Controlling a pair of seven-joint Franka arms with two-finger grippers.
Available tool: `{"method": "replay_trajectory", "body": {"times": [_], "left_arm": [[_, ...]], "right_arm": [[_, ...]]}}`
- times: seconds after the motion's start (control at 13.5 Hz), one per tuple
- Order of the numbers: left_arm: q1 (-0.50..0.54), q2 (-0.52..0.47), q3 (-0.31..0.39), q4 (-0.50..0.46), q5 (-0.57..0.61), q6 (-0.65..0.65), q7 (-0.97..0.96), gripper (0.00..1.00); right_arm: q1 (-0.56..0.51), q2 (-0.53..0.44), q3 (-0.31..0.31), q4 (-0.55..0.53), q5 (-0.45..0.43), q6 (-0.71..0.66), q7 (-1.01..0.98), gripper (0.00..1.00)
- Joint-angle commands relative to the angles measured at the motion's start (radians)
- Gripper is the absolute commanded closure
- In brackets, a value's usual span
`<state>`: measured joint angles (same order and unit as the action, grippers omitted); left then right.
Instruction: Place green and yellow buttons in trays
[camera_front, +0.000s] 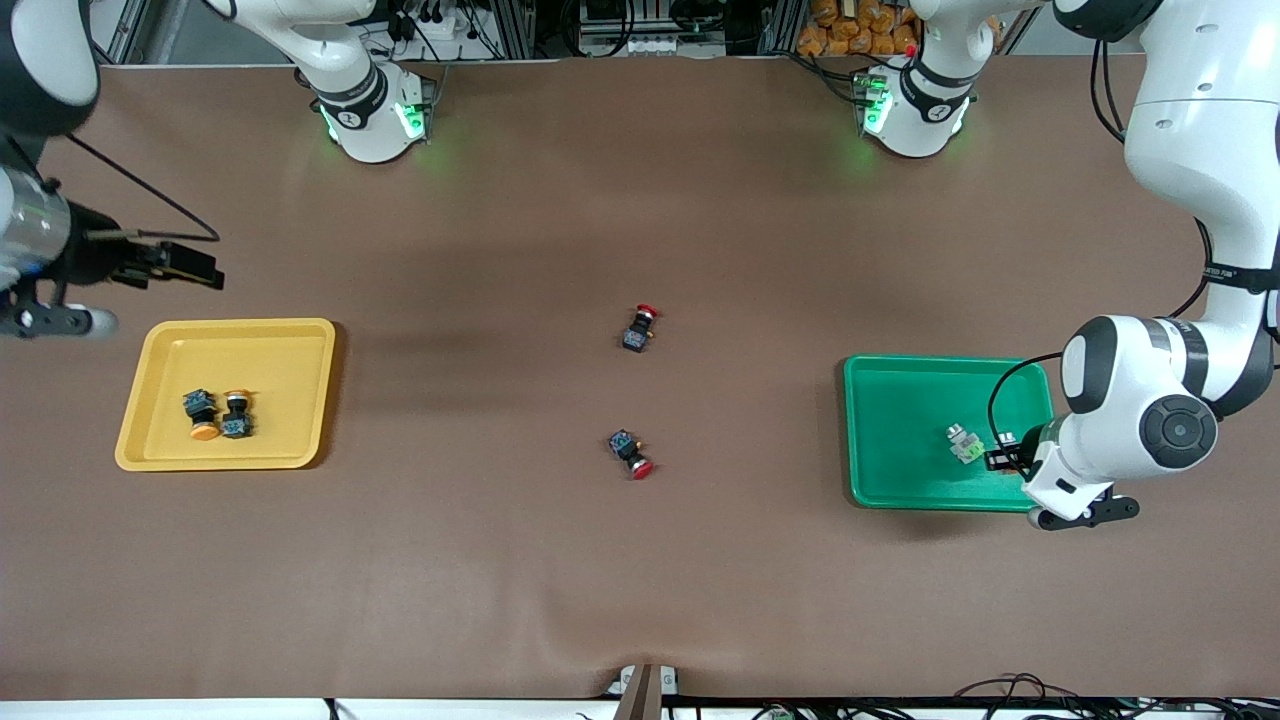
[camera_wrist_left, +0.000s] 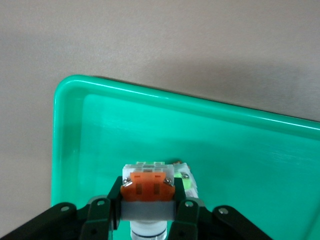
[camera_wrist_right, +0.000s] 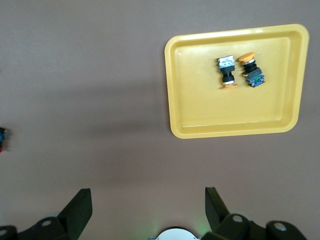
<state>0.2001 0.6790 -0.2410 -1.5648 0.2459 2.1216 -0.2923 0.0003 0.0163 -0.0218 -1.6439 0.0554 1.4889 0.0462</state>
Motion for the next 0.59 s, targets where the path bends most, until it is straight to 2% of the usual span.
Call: {"method": "replay_trajectory", "body": {"times": [0.0,0.07,0.15,0.22,0.3,0.52], "left_arm": [[0.044,-0.010,-0.003,-0.063,0.003,0.070,0.019,0.97],[0.047,-0.010,-0.003,-0.073,0.006,0.090,0.021,0.93],[0.047,-0.010,-0.001,-0.075,0.015,0.095,0.022,0.62],[0.047,-0.013,-0.001,-0.075,0.016,0.093,0.022,0.23],[0.050,-0.019,-0.001,-0.073,0.016,0.093,0.030,0.00],[0.050,-0.085,-0.004,-0.064,0.016,0.072,0.030,0.00]], "right_arm": [[0.000,-0.061,-0.010,0.016,-0.014,-0.044,0.018,0.00],[-0.002,-0.058,-0.009,0.057,-0.023,-0.061,-0.003,0.00],[-0.005,-0.053,-0.009,0.071,-0.038,-0.065,-0.034,0.00],[-0.012,-0.055,-0.009,0.072,-0.042,-0.065,-0.051,0.00],[-0.034,-0.056,-0.004,0.072,-0.042,-0.065,-0.052,0.00],[-0.034,-0.056,-0.007,0.073,-0.039,-0.056,-0.051,0.00]]}}
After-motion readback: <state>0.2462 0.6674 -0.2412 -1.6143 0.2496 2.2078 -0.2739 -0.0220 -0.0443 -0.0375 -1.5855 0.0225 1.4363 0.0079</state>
